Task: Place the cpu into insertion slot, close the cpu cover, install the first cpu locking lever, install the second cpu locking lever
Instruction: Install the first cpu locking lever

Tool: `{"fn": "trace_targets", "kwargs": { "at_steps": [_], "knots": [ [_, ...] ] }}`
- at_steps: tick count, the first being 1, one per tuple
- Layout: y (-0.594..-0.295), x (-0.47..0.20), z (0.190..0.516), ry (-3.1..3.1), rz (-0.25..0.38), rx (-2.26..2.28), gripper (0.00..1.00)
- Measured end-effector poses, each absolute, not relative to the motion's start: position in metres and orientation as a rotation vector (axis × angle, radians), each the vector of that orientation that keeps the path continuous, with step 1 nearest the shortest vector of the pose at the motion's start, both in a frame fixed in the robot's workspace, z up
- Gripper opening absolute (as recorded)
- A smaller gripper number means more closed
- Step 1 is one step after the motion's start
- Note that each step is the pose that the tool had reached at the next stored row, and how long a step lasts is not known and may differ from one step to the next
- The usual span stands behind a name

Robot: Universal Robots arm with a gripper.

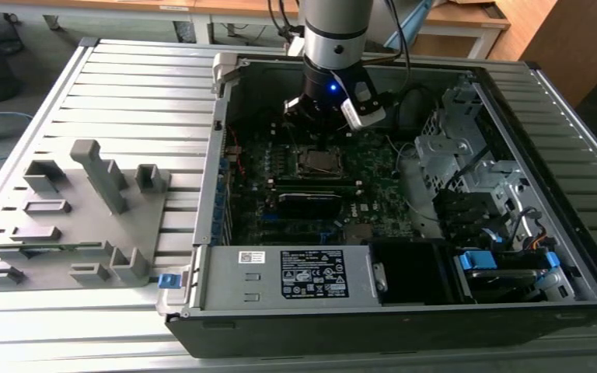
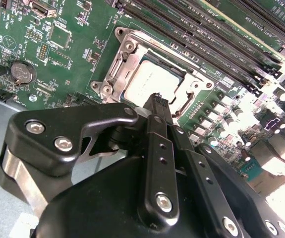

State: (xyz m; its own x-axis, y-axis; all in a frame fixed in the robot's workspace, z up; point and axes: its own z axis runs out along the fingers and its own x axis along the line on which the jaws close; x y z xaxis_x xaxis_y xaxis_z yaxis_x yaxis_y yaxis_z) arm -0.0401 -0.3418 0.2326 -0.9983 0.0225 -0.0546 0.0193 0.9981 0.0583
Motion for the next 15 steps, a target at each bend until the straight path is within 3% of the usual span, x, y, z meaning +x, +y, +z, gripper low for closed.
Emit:
{"fn": "trace_targets", "kwargs": {
  "at_steps": [15],
  "knots": [
    [-0.3418, -0.0401, 0.2388, 3.085, 0.089, 0.032, 0.10]
  ]
}}
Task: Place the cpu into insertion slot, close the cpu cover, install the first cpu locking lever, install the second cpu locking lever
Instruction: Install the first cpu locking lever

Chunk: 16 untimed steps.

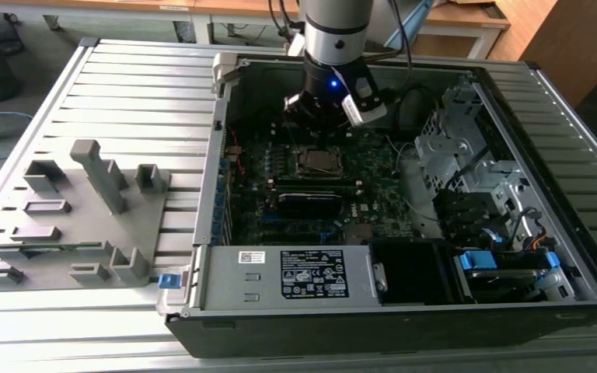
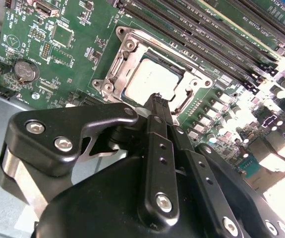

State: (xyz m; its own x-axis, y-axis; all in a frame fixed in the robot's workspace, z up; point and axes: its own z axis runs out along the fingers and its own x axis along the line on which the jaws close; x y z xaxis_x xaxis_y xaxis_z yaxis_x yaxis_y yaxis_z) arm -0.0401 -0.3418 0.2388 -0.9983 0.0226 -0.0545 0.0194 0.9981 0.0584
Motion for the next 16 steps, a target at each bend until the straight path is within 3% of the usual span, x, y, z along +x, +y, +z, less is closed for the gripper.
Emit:
{"fn": "trace_targets", "kwargs": {
  "at_steps": [16],
  "knots": [
    [-0.3418, -0.0401, 0.2456, 3.085, 0.089, 0.032, 0.10]
  ]
}}
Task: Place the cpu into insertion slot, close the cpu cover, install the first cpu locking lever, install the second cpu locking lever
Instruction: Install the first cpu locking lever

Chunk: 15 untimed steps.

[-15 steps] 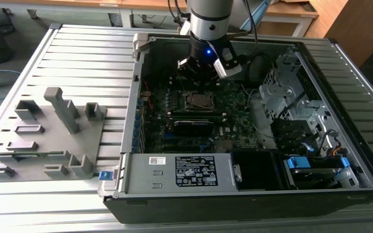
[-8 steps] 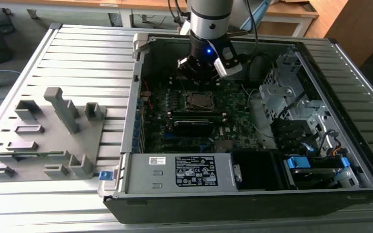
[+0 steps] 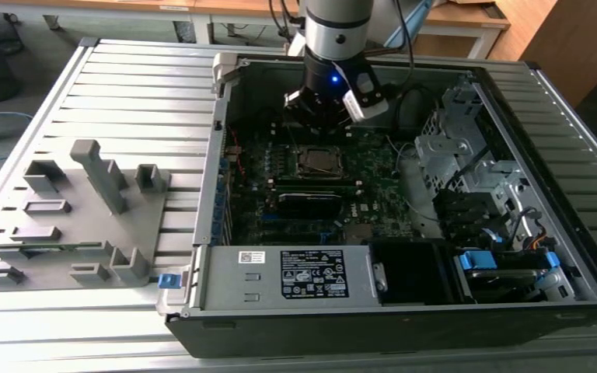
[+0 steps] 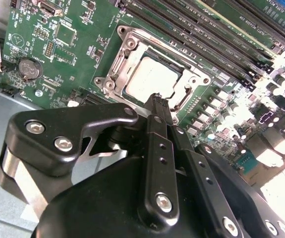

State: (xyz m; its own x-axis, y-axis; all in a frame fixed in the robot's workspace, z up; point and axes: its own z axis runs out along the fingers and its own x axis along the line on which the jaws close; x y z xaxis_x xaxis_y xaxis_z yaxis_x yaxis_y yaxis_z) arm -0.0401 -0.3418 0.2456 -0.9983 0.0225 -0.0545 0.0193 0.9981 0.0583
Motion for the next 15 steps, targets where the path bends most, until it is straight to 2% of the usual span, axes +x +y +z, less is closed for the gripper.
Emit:
{"fn": "trace_targets", "kwargs": {
  "at_steps": [15],
  "knots": [
    [-0.3418, -0.0401, 0.2528, 3.085, 0.089, 0.032, 0.10]
  ]
}}
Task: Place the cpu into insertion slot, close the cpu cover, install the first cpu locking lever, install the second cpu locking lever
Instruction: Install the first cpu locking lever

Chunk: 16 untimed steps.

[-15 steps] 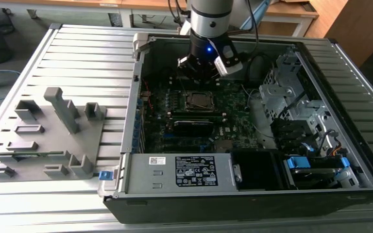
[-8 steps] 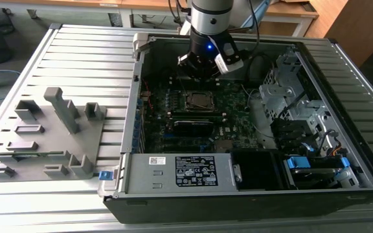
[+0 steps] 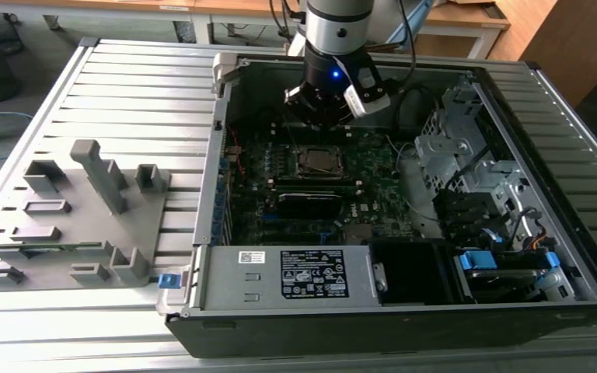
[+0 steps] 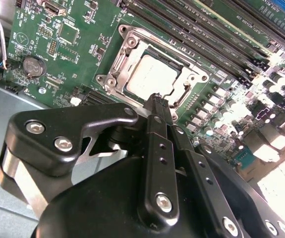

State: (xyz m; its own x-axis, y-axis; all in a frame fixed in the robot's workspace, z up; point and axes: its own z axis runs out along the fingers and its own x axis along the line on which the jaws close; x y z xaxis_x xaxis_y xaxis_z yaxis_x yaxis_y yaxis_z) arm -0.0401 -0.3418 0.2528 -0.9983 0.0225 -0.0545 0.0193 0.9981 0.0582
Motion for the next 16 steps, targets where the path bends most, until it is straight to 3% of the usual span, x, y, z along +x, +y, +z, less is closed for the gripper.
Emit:
{"fn": "trace_targets", "kwargs": {
  "at_steps": [16],
  "knots": [
    [-0.3418, -0.0438, 0.2573, 3.085, 0.089, 0.032, 0.10]
  ]
}}
